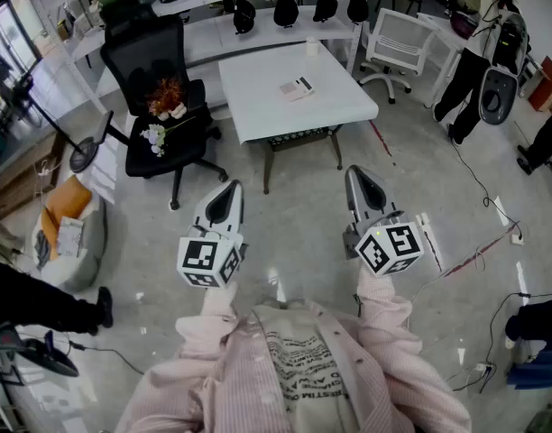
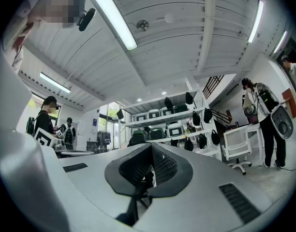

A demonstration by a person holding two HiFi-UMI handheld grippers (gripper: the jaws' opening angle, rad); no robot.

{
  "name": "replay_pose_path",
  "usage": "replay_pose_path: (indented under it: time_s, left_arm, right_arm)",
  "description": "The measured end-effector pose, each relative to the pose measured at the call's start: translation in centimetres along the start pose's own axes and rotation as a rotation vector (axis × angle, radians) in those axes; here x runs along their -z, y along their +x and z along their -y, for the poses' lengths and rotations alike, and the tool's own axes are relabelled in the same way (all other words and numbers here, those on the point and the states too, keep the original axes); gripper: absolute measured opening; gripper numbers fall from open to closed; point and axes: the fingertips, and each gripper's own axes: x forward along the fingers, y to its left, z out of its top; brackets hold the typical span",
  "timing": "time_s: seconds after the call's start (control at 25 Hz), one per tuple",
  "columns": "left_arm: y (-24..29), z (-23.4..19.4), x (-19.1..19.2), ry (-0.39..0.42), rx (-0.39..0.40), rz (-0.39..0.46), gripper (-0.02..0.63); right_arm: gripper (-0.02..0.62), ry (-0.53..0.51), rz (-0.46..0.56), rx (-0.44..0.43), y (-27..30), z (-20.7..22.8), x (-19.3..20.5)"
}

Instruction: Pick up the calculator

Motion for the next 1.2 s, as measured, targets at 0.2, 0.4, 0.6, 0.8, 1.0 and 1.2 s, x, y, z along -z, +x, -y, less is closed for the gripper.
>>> replay_pose_path:
  time_s: [0.2,0.4,0.6,0.8,1.0,1.2]
  left_arm:
    - [0.7,1.1,0.1,-0.005,0.0,-0.003,0.002]
    - [1.3,2.2,0.4,-0.011,0.0,-0.013,0.002]
    - [1.4,3.3,1.6,-0.021,-0.01,-0.028,0.002]
    - [1.1,3.2,2.6,-0.039,-0.031,-0.051,0.002]
    - [2.0,2.7,3.4,-0.056,-0.044,-0.064,0.002]
    - [3.6,1.9,4.0,-0.058,-0.041,-0.084,0.002]
  right_arm:
    - [-0.001,0.004,0.01,-0.007,-0.4,1.0,-0.4]
    - [0.002,0.014,0.008,-0.012,-0.6,2.0,-0.3]
    - [0.005,0.082,0.005,-0.043,-0.8,3.0,0.7]
    - [0.09,0.118,-0.027,-0.026,-0.8,3.8,2.1]
    - [0.16,0.14,-0.047,-0.023,-0.1,4.8,3.3]
    - [0.194,0.168,-0.059,-0.009,1.3,6.2,4.3]
